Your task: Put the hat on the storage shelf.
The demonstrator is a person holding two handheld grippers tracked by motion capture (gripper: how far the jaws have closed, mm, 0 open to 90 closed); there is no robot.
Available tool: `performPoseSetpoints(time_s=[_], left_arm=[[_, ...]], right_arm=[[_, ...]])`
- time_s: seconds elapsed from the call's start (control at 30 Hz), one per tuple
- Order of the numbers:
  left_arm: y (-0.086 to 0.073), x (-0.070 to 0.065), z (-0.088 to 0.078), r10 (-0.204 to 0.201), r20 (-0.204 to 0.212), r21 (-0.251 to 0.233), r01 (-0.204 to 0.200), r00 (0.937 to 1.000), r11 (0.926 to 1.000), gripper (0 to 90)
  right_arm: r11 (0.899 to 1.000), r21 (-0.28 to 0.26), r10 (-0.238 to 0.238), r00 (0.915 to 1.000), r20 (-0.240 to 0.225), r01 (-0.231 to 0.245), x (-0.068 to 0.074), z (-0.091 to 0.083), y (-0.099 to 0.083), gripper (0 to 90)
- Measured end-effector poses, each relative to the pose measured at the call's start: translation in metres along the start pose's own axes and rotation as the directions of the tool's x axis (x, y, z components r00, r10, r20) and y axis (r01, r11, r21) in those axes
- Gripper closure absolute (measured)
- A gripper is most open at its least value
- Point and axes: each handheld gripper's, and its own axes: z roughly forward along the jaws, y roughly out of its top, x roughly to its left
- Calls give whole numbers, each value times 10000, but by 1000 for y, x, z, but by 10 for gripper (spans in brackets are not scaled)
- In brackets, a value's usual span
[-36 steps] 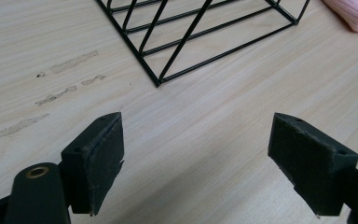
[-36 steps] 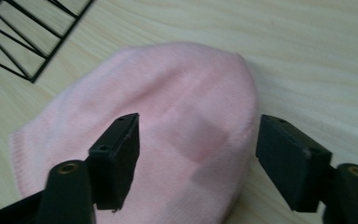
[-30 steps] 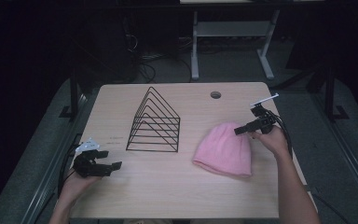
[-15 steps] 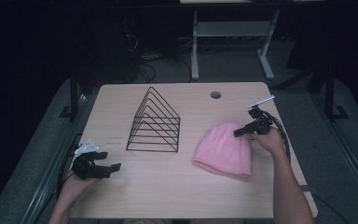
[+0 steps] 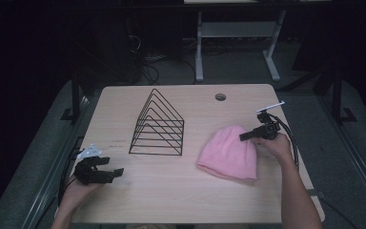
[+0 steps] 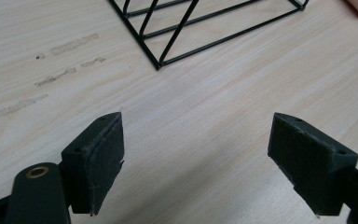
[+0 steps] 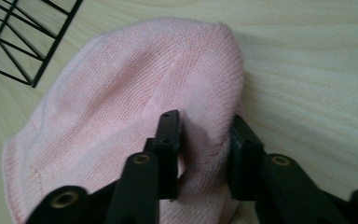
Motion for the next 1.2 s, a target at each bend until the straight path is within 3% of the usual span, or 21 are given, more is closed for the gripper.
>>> performPoseSetpoints(time_s=[0.1,0.3,0.4,0.83,1.03,1.2], left_arm=[[0,0,-2,16,-51,4,-16,10000,10000,187],[0,1,-5,-138,-53,-140,137,9999,9998,194],[-1,2,-7,-165,-52,-136,164,9999,9998,194],[4,-7,-8,94,153,-55,-93,9998,9999,202],[4,-5,-12,50,212,-57,-49,9998,10000,209],[5,-4,-14,-95,299,-179,101,9995,9998,211]], right_arm=[[9997,-232,-7,9998,-212,2,-1,-2,-3,761],[9990,-434,-147,9989,-452,127,3,-9,-5,785],[9956,-863,-418,9968,-681,358,8,-19,-5,792],[9822,-1385,-1373,9884,-652,1273,33,-50,1,801],[9715,-1665,-1807,9818,-591,1688,46,-63,8,802],[9527,-2096,-2345,9710,-464,2201,62,-79,16,805]])
